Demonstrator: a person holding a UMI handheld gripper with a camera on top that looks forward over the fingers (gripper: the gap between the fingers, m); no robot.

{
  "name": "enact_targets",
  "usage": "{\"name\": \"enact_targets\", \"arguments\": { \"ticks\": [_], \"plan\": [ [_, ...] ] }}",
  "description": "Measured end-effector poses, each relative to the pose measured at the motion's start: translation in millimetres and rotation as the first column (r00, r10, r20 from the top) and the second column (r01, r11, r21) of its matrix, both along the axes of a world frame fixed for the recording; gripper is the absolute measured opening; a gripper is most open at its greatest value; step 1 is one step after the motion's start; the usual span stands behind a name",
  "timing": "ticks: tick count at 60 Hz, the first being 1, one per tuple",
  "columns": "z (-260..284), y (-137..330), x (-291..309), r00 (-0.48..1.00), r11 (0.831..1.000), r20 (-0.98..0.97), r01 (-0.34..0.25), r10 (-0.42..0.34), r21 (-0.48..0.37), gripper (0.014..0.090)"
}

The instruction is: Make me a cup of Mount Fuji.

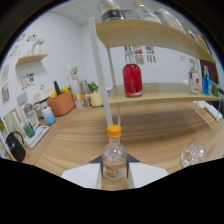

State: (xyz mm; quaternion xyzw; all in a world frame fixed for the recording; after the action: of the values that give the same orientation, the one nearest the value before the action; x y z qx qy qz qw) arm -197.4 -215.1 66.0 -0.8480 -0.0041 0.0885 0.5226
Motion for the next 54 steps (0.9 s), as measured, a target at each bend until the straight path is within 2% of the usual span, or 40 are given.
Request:
{"name": "enact_targets", "arguments": {
  "ticks": [11, 26, 45, 49, 54],
  "plan": [
    [-43, 1, -6, 0.999, 0.995, 0.052, -0.009, 0.015, -0.097, 0.035],
    [-59, 1, -5, 0.998, 0.983, 0.06, -0.005, 0.016, -0.183, 0.0357],
    [-55, -11, -4, 0.991, 0.987, 0.121, -0.035, 0.054, -0.157, 0.0375],
    [-46, -11, -3, 0.989, 0.993, 0.135, -0.042, 0.057, -0.113, 0.0431],
    [-42, -18, -8, 0.984, 0.991, 0.15, -0.081, 0.097, -0.109, 0.0513]
  ]
}}
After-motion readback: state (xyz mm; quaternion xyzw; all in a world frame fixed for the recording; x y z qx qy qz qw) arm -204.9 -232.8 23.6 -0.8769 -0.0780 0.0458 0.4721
